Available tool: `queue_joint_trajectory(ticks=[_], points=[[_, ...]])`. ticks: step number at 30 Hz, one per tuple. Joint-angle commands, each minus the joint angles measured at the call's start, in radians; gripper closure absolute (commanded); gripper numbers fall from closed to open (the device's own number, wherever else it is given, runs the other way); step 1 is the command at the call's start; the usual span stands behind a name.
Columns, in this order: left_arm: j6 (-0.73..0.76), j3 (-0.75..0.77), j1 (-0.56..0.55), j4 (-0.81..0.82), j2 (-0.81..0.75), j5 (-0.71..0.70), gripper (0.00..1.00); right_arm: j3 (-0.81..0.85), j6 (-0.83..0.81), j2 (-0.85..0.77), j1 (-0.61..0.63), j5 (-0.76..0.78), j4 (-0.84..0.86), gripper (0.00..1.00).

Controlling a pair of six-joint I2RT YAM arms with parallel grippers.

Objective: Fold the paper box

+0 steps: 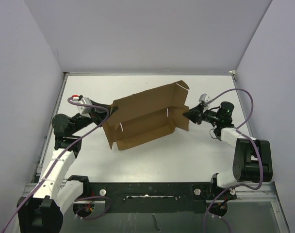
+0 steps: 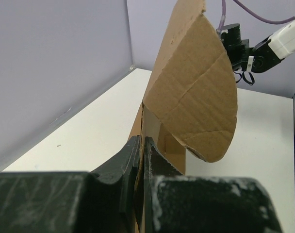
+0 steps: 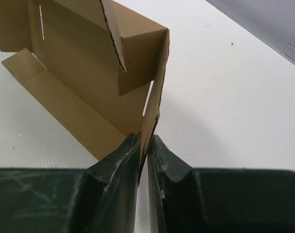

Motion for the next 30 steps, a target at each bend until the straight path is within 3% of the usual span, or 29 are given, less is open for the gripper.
queue_joint_trajectory(ticks=[1,7,11,16,21,23,25,28,30], points=[[-0.016,-0.004,-0.005,0.001,-0.013,-0.002,1.0,0.018,-0.126,-0.041,0.022,-0.082,-0.13,0.84],[-0.028,-0.003,-0.004,0.008,-0.016,0.039,1.0,0.082,-0.264,-0.035,0.022,-0.123,-0.312,0.71],[-0.045,-0.011,-0.004,0.029,-0.015,0.058,1.0,0.172,-0.411,-0.036,-0.001,-0.155,-0.546,0.59],[-0.048,-0.01,-0.002,0.03,-0.021,0.074,1.0,0.325,-0.804,-0.045,-0.064,-0.2,-0.994,0.36],[-0.053,-0.003,-0.001,0.032,-0.019,0.092,1.0,0.485,-1.1,-0.024,-0.174,-0.229,-1.328,0.31],[-0.053,-0.001,-0.001,0.029,-0.021,0.097,1.0,0.561,-1.137,0.0,-0.229,-0.253,-1.413,0.31],[-0.053,0.001,-0.001,0.026,-0.024,0.099,1.0,0.629,-1.062,0.032,-0.255,-0.259,-1.4,0.38],[-0.053,-0.005,-0.001,0.024,-0.029,0.098,1.0,0.648,-0.6,0.07,-0.222,-0.104,-1.064,0.59],[-0.053,-0.009,-0.001,0.025,-0.031,0.095,1.0,0.637,-0.473,0.104,-0.161,0.097,-0.889,0.79]])
